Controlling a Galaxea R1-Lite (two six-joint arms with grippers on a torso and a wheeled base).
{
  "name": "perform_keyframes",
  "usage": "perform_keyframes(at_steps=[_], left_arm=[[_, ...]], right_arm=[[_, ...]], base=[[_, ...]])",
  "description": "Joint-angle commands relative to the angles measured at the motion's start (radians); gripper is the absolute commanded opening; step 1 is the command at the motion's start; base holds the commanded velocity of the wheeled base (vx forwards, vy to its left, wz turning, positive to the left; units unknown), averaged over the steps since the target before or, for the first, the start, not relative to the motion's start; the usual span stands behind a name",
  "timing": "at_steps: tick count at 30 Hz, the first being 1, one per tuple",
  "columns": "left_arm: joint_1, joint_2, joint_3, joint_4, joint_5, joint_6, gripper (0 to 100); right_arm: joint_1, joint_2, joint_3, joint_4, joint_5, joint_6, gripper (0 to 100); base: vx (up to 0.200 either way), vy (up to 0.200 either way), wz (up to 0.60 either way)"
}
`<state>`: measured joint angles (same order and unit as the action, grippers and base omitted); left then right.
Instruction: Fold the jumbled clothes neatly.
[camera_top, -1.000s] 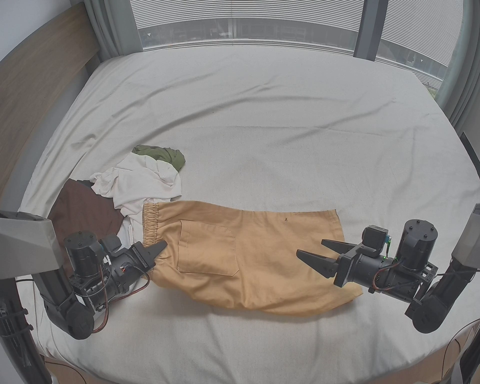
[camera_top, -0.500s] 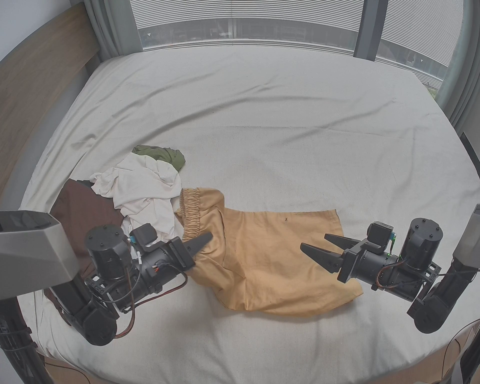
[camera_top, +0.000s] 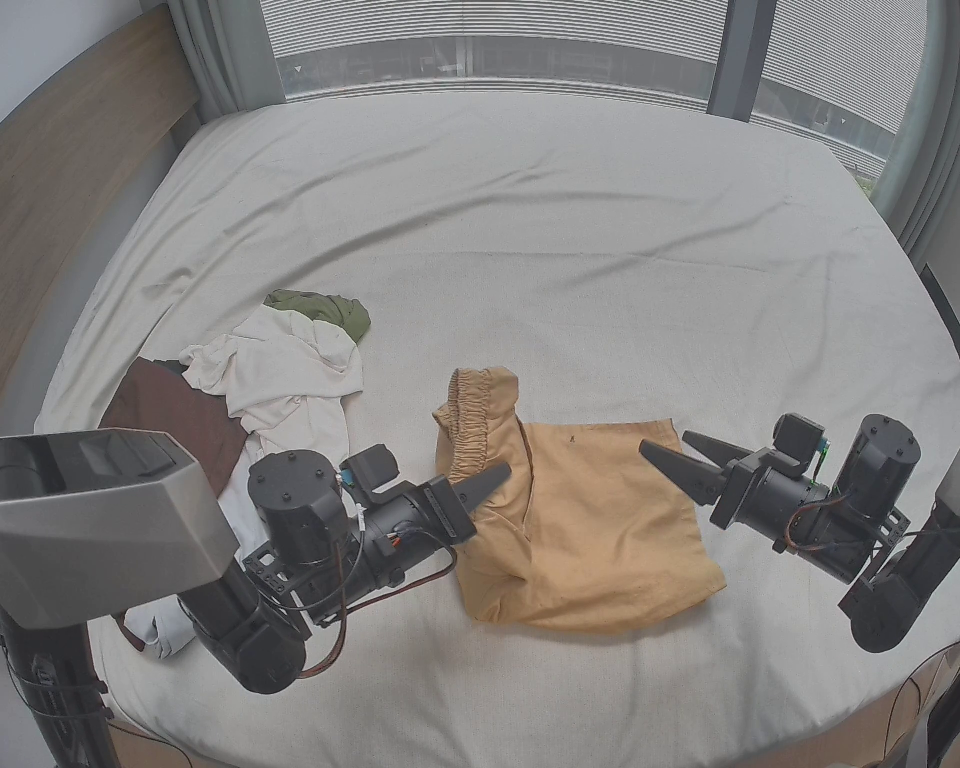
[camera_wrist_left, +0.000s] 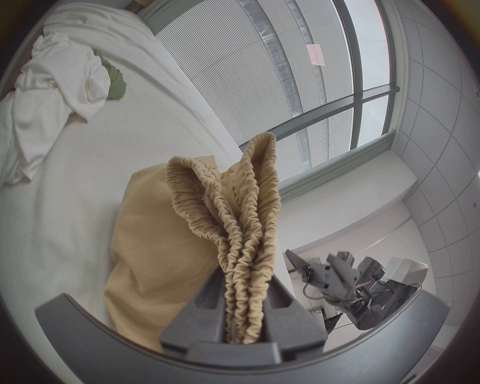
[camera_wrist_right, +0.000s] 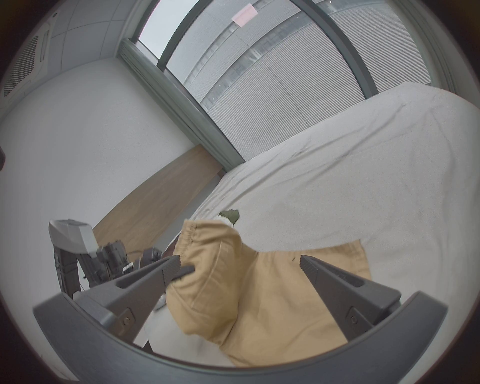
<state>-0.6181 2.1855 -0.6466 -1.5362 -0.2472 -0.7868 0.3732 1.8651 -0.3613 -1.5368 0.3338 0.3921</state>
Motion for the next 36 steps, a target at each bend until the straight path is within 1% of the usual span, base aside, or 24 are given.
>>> perform_keyframes(at_steps=[1, 4, 11, 15, 22, 30, 36], left_arm=[[-0.028, 0.054, -0.031, 0.001, 0.0, 0.0, 0], [-0.035, 0.071, -0.047, 0.002, 0.0, 0.0, 0], [-0.051, 0.117, -0.134, 0.027, -0.003, -0.005, 0], [-0.066, 0.12, -0.151, 0.048, -0.01, -0.022, 0], [-0.069, 0.126, -0.174, 0.059, -0.014, -0.022, 0], [-0.078, 0.126, -0.232, 0.143, -0.017, -0.022, 0], [-0.08, 0.128, -0.251, 0.157, -0.02, -0.022, 0]], right_arm=[[-0.022, -0.046, -0.022, 0.0, 0.002, 0.004, 100], [-0.022, -0.05, -0.027, 0.0, 0.002, 0.01, 100], [-0.022, -0.049, -0.034, 0.0, 0.002, 0.01, 100], [-0.022, -0.049, -0.034, 0.0, 0.002, 0.01, 100], [-0.02, -0.049, -0.042, 0.0, 0.002, 0.01, 100], [-0.023, -0.049, -0.042, 0.0, 0.002, 0.01, 100], [-0.033, -0.05, -0.044, 0.0, 0.004, 0.011, 100]], base=[[0.0, 0.0, 0.0], [0.0, 0.0, 0.0], [0.0, 0.0, 0.0], [0.0, 0.0, 0.0], [0.0, 0.0, 0.0], [0.0, 0.0, 0.0], [0.0, 0.0, 0.0]])
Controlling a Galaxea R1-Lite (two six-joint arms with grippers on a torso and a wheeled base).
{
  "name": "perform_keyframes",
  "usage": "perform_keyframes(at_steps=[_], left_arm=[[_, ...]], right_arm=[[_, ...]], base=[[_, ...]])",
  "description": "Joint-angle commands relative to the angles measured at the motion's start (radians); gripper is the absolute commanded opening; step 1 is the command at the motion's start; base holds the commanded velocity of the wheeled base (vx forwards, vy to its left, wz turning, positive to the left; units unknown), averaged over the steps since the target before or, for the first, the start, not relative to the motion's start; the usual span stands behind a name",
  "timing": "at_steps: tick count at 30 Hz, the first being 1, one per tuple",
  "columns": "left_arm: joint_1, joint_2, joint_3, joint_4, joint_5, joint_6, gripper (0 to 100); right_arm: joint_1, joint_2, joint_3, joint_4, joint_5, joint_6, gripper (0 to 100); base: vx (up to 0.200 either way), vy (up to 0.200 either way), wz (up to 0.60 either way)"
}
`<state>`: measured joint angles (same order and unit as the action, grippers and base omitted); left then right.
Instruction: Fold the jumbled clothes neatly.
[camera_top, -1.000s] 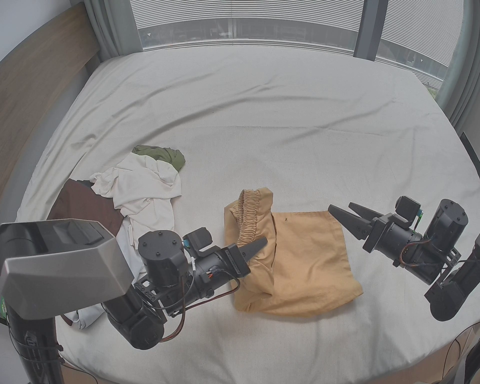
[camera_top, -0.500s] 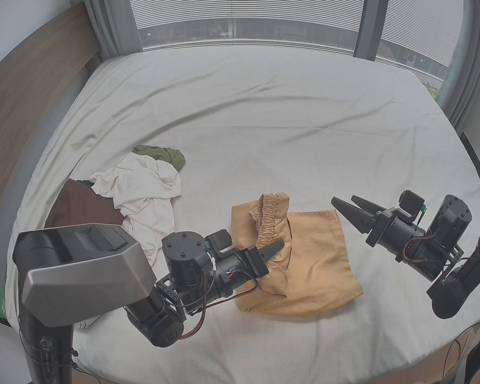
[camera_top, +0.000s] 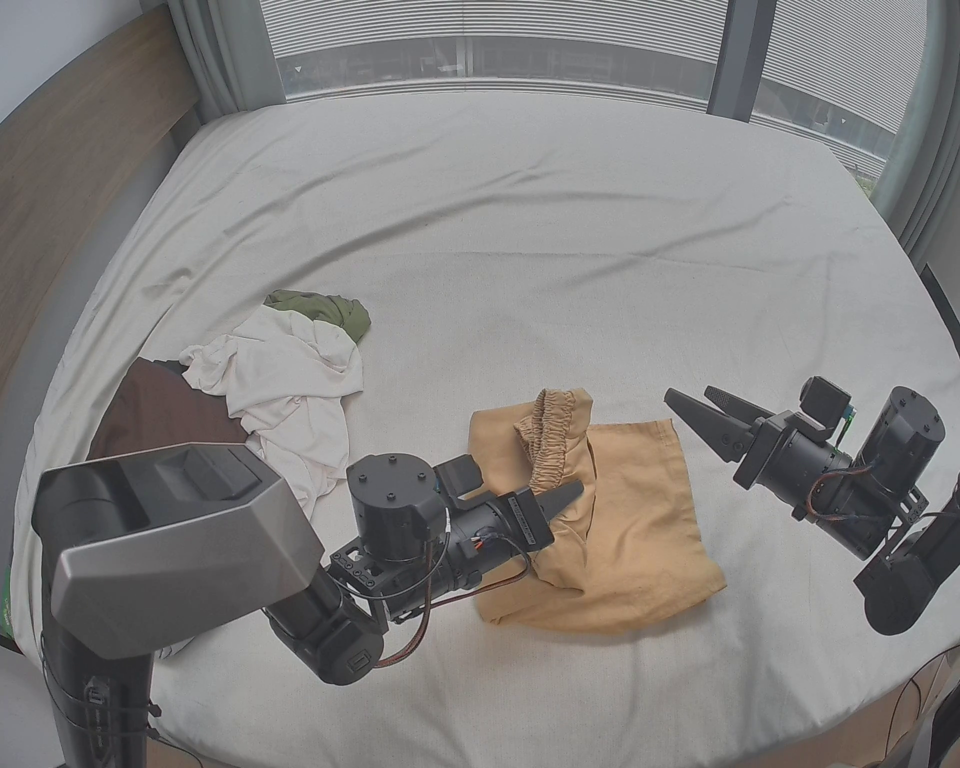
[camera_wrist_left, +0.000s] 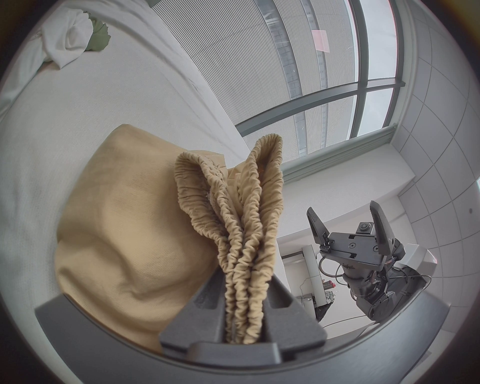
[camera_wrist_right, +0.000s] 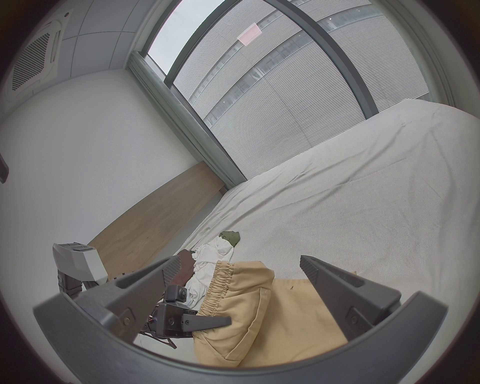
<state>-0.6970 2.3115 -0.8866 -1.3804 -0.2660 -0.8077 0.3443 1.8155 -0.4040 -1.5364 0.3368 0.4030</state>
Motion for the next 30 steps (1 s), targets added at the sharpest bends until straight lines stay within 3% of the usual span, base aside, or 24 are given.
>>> perform_keyframes(at_steps=[1, 2, 3, 15, 19, 27, 30], left_arm=[[-0.001, 0.003, -0.015, 0.006, -0.001, -0.001, 0], [-0.002, 0.006, -0.015, 0.008, -0.001, 0.001, 0], [-0.004, 0.009, -0.017, 0.008, 0.001, 0.001, 100], [-0.004, 0.011, -0.025, 0.004, 0.007, 0.005, 100], [0.004, -0.009, -0.006, -0.002, 0.045, 0.012, 100], [0.077, -0.184, 0.149, 0.004, 0.073, 0.058, 100], [0.139, -0.279, 0.245, 0.009, 0.071, 0.09, 100]], right_arm=[[-0.002, -0.001, -0.001, -0.001, 0.001, 0.0, 100], [-0.002, -0.001, -0.001, -0.001, 0.001, 0.002, 100], [-0.002, -0.001, 0.001, -0.001, 0.001, 0.004, 100], [-0.004, 0.001, 0.004, -0.001, 0.001, 0.004, 100], [-0.013, 0.004, 0.011, 0.001, 0.001, 0.002, 100], [-0.022, 0.015, 0.063, 0.016, 0.01, 0.0, 100], [-0.021, 0.022, 0.094, 0.079, 0.01, -0.004, 100]], base=[[0.0, 0.0, 0.0], [0.0, 0.0, 0.0], [0.0, 0.0, 0.0], [0.0, 0.0, 0.0], [0.0, 0.0, 0.0], [0.0, 0.0, 0.0], [0.0, 0.0, 0.0]])
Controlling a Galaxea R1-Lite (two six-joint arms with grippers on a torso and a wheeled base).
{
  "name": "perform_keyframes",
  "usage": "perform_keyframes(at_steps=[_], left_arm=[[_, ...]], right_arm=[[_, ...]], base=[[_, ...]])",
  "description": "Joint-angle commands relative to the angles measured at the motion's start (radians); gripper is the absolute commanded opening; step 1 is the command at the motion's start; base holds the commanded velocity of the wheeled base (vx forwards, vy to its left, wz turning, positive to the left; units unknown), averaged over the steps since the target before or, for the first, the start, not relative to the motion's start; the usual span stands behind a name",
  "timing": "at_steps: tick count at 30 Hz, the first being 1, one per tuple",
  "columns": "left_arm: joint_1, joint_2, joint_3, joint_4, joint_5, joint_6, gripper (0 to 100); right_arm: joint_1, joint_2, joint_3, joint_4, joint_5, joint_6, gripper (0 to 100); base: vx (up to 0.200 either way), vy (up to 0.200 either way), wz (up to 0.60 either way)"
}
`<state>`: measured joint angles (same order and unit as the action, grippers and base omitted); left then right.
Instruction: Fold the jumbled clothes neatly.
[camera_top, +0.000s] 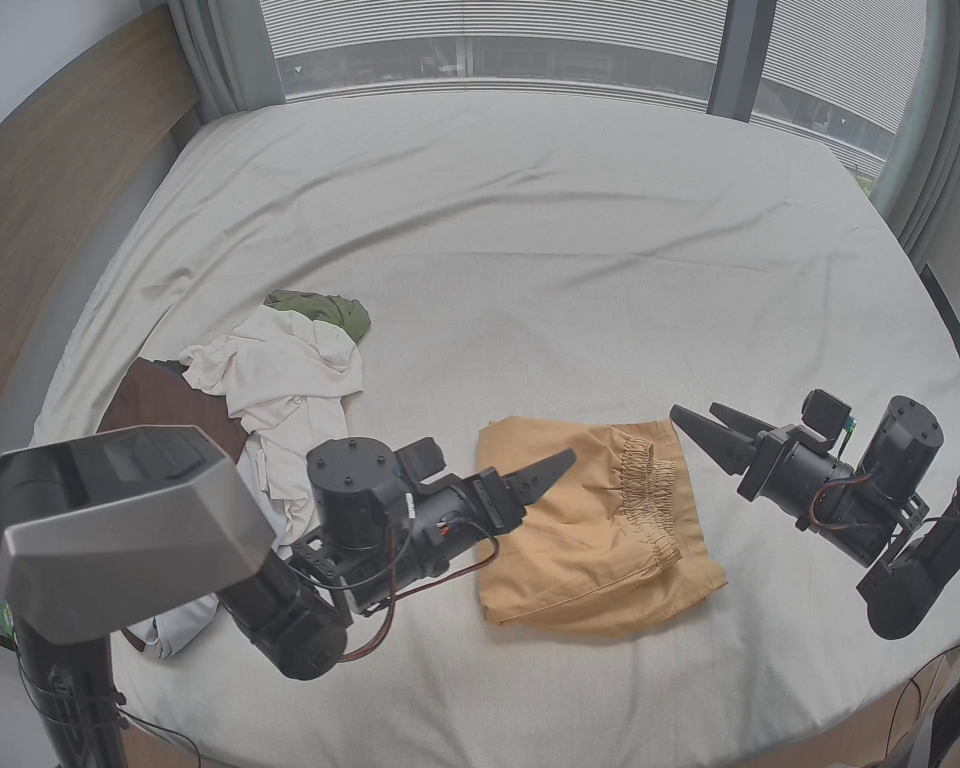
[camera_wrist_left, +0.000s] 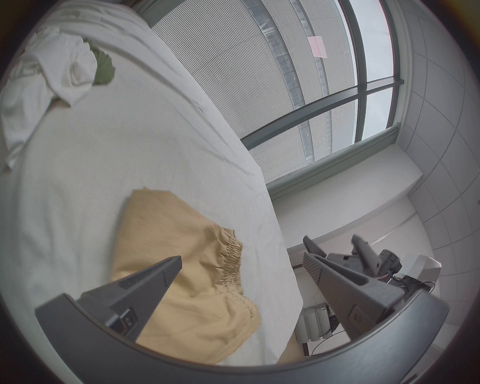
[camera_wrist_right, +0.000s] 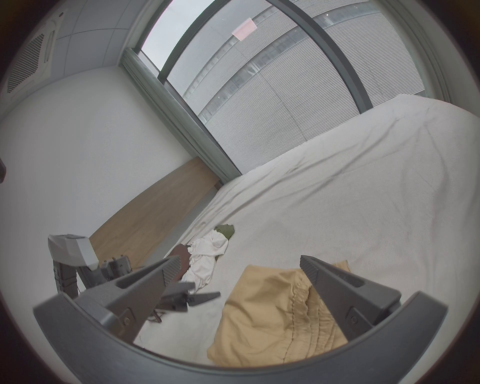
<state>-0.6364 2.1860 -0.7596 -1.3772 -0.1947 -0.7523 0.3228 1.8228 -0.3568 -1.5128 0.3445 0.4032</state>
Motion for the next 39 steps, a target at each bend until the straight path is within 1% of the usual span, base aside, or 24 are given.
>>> perform_keyframes(at_steps=[1, 2, 3, 4, 8, 11, 12, 13, 16, 18, 20, 24, 28, 34, 38, 39], left_arm=[[0.104, -0.183, 0.148, 0.007, -0.005, 0.047, 100], [0.112, -0.19, 0.157, 0.007, -0.006, 0.05, 100], [0.146, -0.219, 0.184, 0.012, -0.011, 0.065, 100], [0.199, -0.261, 0.24, 0.024, -0.022, 0.102, 100], [0.245, -0.308, 0.313, 0.024, -0.049, 0.136, 100], [0.254, -0.322, 0.335, 0.024, -0.063, 0.143, 100], [0.27, -0.339, 0.381, 0.024, -0.108, 0.192, 100], [0.271, -0.339, 0.393, 0.023, -0.112, 0.219, 100], [0.276, -0.339, 0.46, 0.012, -0.123, 0.335, 100], [0.276, -0.339, 0.502, 0.001, -0.124, 0.38, 100], [0.274, -0.338, 0.52, -0.014, -0.124, 0.396, 100], [0.271, -0.33, 0.528, -0.046, -0.124, 0.398, 100], [0.27, -0.322, 0.529, -0.046, -0.126, 0.398, 100], [0.268, -0.315, 0.529, -0.048, -0.127, 0.398, 100], [0.267, -0.307, 0.529, -0.052, -0.127, 0.398, 100], [0.265, -0.307, 0.531, -0.057, -0.127, 0.398, 100]], right_arm=[[0.004, 0.016, 0.055, 0.071, 0.002, -0.004, 100], [0.004, 0.015, 0.056, 0.074, 0.001, -0.004, 100], [0.007, 0.016, 0.064, 0.088, 0.002, -0.004, 100], [0.009, 0.018, 0.076, 0.111, 0.002, -0.003, 100], [0.01, 0.041, 0.093, 0.149, 0.001, -0.003, 100], [0.01, 0.053, 0.098, 0.154, 0.001, -0.003, 100], [0.009, 0.096, 0.108, 0.154, -0.001, -0.001, 100], [0.009, 0.109, 0.111, 0.154, -0.001, -0.001, 100], [0.007, 0.17, 0.116, 0.143, -0.004, -0.001, 100], [0.004, 0.214, 0.111, 0.138, -0.005, -0.001, 100], [-0.001, 0.239, 0.107, 0.131, -0.005, -0.001, 100], [-0.018, 0.276, 0.105, 0.118, -0.005, -0.001, 100], [-0.031, 0.317, 0.09, 0.117, -0.005, 0.0, 100], [-0.027, 0.34, 0.055, 0.115, -0.001, 0.009, 100], [-0.021, 0.343, 0.038, 0.106, -0.001, 0.045, 100], [-0.016, 0.349, 0.032, 0.086, -0.001, 0.065, 100]], base=[[0.0, 0.0, 0.0], [0.0, 0.0, 0.0], [0.0, 0.0, 0.0], [0.0, 0.0, 0.0], [0.0, 0.0, 0.0], [0.0, 0.0, 0.0], [0.0, 0.0, 0.0], [0.0, 0.0, 0.0], [0.0, 0.0, 0.0], [0.0, 0.0, 0.0], [0.0, 0.0, 0.0], [0.0, 0.0, 0.0], [0.0, 0.0, 0.0], [0.0, 0.0, 0.0], [0.0, 0.0, 0.0], [0.0, 0.0, 0.0]])
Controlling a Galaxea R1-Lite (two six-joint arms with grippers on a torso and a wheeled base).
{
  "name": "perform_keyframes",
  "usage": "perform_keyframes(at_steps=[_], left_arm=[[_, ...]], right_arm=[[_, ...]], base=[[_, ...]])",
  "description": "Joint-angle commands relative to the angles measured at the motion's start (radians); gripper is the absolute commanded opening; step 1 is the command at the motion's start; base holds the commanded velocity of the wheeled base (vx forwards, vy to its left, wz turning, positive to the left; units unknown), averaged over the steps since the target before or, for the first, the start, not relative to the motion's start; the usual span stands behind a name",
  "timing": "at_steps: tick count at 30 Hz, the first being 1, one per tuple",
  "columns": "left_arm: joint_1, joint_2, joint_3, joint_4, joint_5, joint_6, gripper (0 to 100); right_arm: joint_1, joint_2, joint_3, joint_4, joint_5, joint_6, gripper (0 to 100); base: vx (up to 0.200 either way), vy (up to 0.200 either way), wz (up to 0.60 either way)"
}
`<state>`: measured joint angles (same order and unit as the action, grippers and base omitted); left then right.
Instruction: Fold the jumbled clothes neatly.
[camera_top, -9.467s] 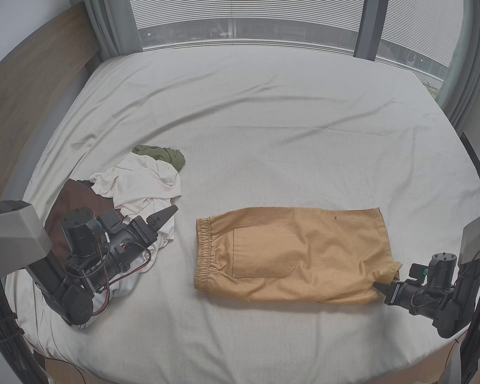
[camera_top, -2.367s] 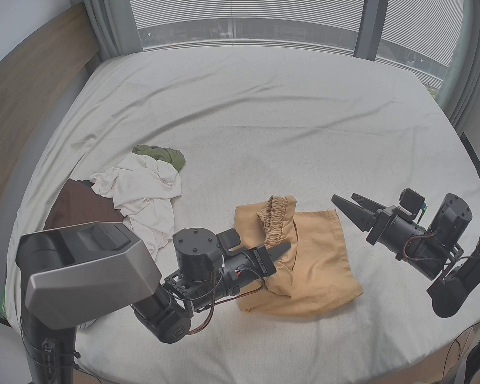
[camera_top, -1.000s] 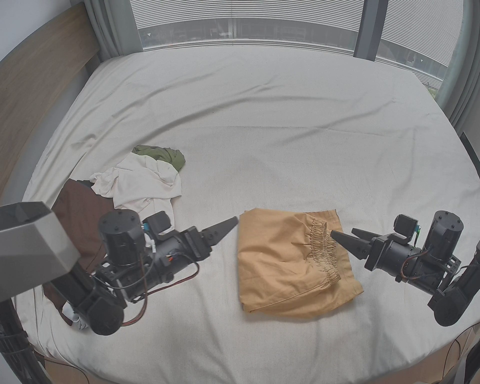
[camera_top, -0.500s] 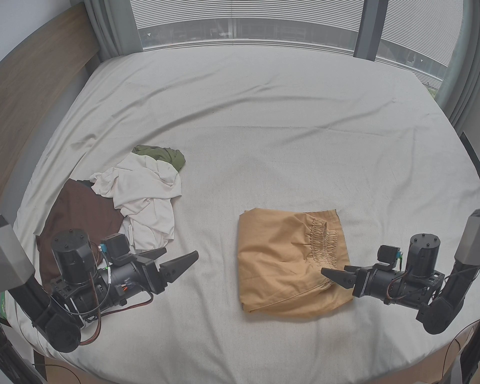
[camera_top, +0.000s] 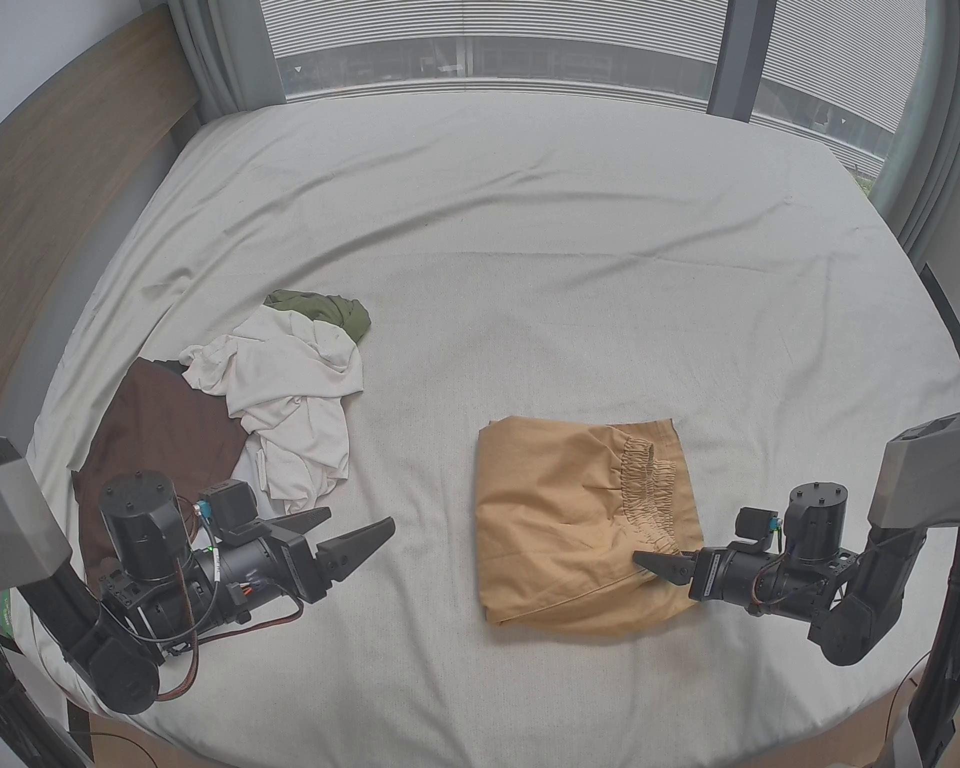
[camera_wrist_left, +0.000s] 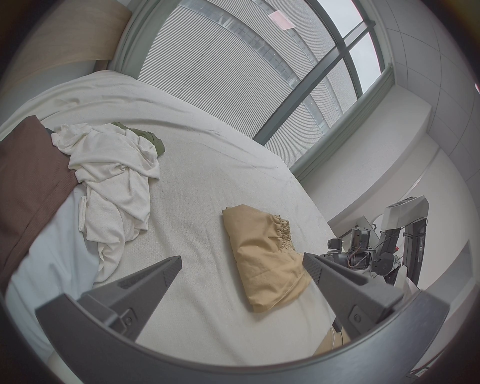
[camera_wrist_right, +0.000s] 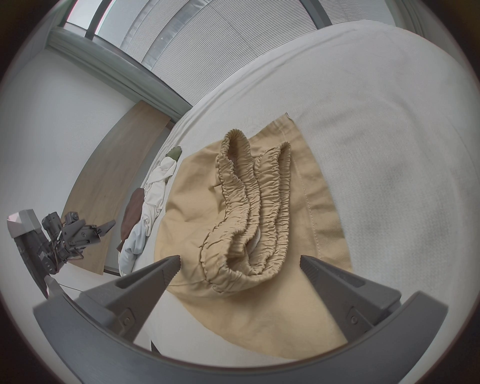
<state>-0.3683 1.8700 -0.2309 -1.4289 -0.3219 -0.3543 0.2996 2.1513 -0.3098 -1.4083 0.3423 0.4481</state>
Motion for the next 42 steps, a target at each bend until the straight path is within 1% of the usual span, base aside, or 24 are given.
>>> perform_keyframes(at_steps=[1, 3, 4, 5, 13, 20, 24, 29, 32, 36, 42], left_arm=[[-0.004, 0.009, 0.004, -0.01, 0.0, 0.0, 100], [-0.004, 0.009, 0.007, -0.013, 0.0, 0.0, 100], [-0.004, 0.011, 0.008, -0.019, 0.0, 0.0, 100], [-0.006, 0.012, 0.008, -0.021, 0.0, 0.0, 100], [-0.008, 0.018, 0.011, -0.028, 0.0, 0.0, 100], [-0.008, 0.024, 0.013, -0.03, 0.0, 0.0, 100], [-0.008, 0.055, 0.018, -0.076, 0.001, 0.001, 100], [-0.008, 0.081, 0.027, -0.12, 0.001, 0.001, 100], [-0.009, 0.083, 0.028, -0.12, 0.001, 0.001, 100], [-0.018, 0.08, 0.036, -0.12, 0.001, 0.0, 100], [-0.018, 0.077, 0.036, -0.12, 0.001, 0.001, 100]], right_arm=[[0.015, 0.03, -0.017, -0.046, 0.0, 0.034, 100], [0.019, 0.036, -0.017, -0.066, 0.0, 0.04, 100], [0.023, 0.056, -0.015, -0.11, -0.002, 0.047, 100], [0.024, 0.073, -0.014, -0.13, -0.003, 0.047, 0], [0.024, 0.067, -0.008, -0.13, -0.003, 0.047, 0], [0.0, -0.022, 0.003, -0.121, -0.003, 0.044, 0], [-0.013, -0.103, 0.001, -0.008, -0.003, 0.044, 0], [-0.03, -0.14, -0.003, 0.054, -0.003, 0.04, 0], [-0.04, -0.142, -0.006, 0.065, -0.003, 0.037, 0], [-0.071, -0.137, -0.005, 0.068, -0.003, 0.011, 0], [-0.085, -0.094, -0.006, 0.075, -0.003, -0.028, 0]], base=[[0.0, 0.0, 0.0], [0.0, 0.0, 0.0], [0.0, 0.0, 0.0], [0.0, 0.0, 0.0], [0.0, 0.0, 0.0], [0.0, 0.0, 0.0], [0.0, 0.0, 0.0], [0.0, 0.0, 0.0], [0.0, 0.0, 0.0], [0.0, 0.0, 0.0], [0.0, 0.0, 0.0]])
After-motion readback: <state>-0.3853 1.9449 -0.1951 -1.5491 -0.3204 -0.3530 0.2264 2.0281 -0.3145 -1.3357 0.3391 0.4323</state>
